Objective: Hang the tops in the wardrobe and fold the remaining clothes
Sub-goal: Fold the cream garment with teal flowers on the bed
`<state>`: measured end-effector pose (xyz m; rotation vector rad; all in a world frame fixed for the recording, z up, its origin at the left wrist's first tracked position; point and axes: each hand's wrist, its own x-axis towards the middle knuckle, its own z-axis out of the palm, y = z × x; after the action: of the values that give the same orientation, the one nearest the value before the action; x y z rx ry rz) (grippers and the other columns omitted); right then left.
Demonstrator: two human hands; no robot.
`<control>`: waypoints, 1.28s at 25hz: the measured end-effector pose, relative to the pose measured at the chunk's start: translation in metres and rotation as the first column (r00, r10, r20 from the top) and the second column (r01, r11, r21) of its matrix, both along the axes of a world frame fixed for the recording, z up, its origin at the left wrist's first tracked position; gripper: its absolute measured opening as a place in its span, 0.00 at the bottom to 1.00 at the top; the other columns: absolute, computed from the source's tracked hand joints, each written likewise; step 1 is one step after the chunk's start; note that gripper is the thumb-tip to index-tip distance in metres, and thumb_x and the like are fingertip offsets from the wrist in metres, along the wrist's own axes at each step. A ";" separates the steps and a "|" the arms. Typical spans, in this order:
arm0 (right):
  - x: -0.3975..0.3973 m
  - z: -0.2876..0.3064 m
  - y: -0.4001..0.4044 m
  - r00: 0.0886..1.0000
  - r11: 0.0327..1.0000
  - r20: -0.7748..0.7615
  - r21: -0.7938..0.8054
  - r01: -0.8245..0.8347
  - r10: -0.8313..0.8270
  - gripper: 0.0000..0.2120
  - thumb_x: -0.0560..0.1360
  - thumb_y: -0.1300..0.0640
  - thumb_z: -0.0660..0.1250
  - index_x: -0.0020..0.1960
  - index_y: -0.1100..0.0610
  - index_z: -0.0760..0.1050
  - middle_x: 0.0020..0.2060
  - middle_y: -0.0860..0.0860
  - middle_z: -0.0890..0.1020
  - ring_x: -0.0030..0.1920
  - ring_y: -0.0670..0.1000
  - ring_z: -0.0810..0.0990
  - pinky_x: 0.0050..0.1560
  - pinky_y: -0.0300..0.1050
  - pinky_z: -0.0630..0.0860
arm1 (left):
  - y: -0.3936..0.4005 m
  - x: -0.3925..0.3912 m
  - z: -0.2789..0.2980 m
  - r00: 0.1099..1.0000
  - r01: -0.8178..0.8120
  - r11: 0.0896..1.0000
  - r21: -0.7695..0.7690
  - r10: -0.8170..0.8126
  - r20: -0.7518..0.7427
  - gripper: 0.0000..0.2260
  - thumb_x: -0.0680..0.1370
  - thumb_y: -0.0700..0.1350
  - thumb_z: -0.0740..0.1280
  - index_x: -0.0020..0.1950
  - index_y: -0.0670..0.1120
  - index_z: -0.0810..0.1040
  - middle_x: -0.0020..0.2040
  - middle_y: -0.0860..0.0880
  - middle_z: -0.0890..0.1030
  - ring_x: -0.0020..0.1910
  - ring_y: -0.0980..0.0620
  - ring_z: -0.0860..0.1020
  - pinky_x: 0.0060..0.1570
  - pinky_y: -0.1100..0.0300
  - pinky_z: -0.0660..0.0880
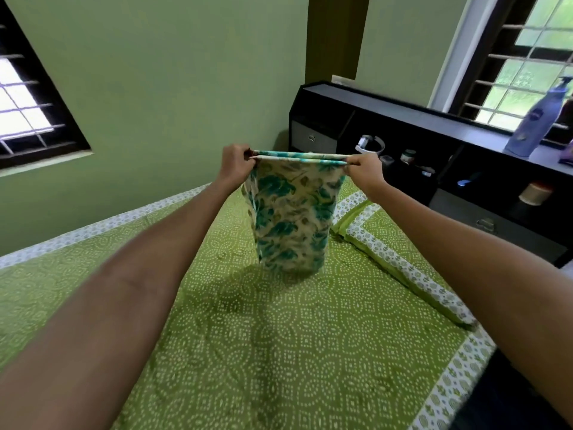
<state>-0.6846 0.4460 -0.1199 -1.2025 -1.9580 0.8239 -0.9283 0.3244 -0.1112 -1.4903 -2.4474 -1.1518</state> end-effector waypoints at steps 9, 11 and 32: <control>0.082 -0.191 -0.111 0.989 0.996 0.150 -0.089 -0.001 0.015 0.08 0.68 0.69 0.69 0.47 0.68 0.82 0.35 0.59 0.82 0.36 0.51 0.76 0.36 0.44 0.71 | -0.105 0.066 -0.200 0.990 0.131 0.958 -0.255 -0.111 0.091 0.07 0.70 0.35 0.70 0.47 0.34 0.81 0.45 0.35 0.80 0.46 0.39 0.78 0.44 0.53 0.70; 0.109 -0.249 -0.151 0.954 0.985 0.275 -0.159 -0.074 0.116 0.07 0.67 0.71 0.68 0.44 0.69 0.82 0.36 0.63 0.83 0.37 0.54 0.78 0.38 0.45 0.69 | -0.147 0.089 -0.264 0.985 0.159 0.900 -0.406 -0.115 0.132 0.07 0.72 0.37 0.69 0.48 0.37 0.82 0.46 0.37 0.80 0.48 0.40 0.78 0.46 0.51 0.72; 0.135 -0.550 -0.330 0.652 0.882 0.603 -0.393 -0.259 0.460 0.27 0.80 0.60 0.56 0.76 0.62 0.52 0.76 0.56 0.51 0.76 0.55 0.47 0.74 0.46 0.44 | -0.255 0.223 -0.566 0.889 0.403 0.624 -0.670 -0.440 0.125 0.30 0.74 0.60 0.56 0.67 0.40 0.71 0.69 0.42 0.70 0.68 0.42 0.68 0.67 0.48 0.65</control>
<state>-0.5495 0.1164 -0.6701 -1.4321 -2.8491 0.9624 -0.7049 0.0696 -0.6767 -2.3480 -2.7035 -0.1489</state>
